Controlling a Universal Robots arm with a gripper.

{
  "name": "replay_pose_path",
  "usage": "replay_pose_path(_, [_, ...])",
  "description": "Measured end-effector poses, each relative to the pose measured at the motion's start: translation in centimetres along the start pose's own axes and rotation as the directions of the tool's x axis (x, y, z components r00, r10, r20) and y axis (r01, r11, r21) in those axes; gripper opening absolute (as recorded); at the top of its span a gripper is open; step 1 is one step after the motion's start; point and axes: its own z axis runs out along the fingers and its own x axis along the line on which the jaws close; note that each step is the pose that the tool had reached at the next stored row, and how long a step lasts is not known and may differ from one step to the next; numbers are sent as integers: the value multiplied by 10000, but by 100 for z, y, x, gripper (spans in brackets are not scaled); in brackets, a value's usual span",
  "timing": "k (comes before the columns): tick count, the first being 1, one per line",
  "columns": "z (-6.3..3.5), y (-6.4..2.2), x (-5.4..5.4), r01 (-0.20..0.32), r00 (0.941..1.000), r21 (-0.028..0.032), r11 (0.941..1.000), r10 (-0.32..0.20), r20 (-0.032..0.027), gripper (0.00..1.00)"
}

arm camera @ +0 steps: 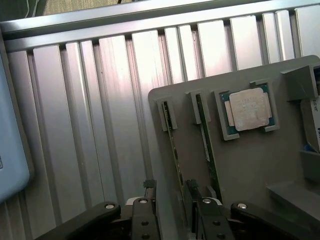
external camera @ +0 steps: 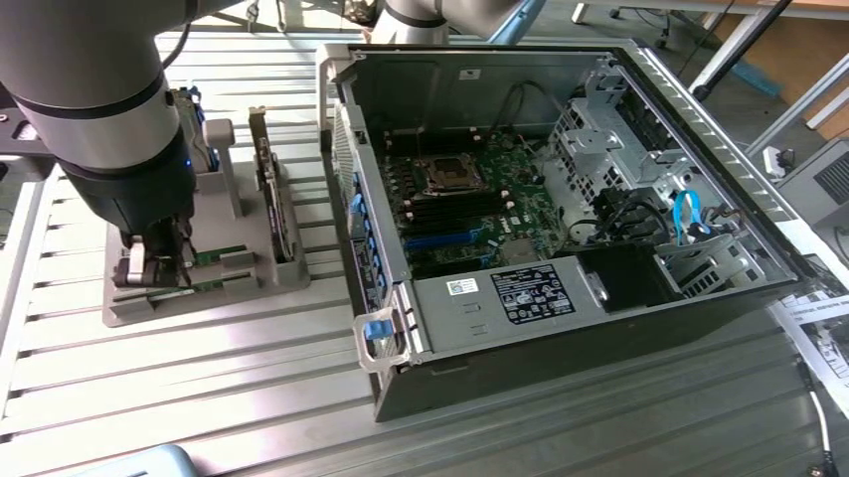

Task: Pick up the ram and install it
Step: 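Pick up the ram and move it above insertion slot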

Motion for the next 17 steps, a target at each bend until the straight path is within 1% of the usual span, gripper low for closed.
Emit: replay_pose_path(17, [109, -3, 0, 11, 10000, 0, 10000, -11, 0, 36])
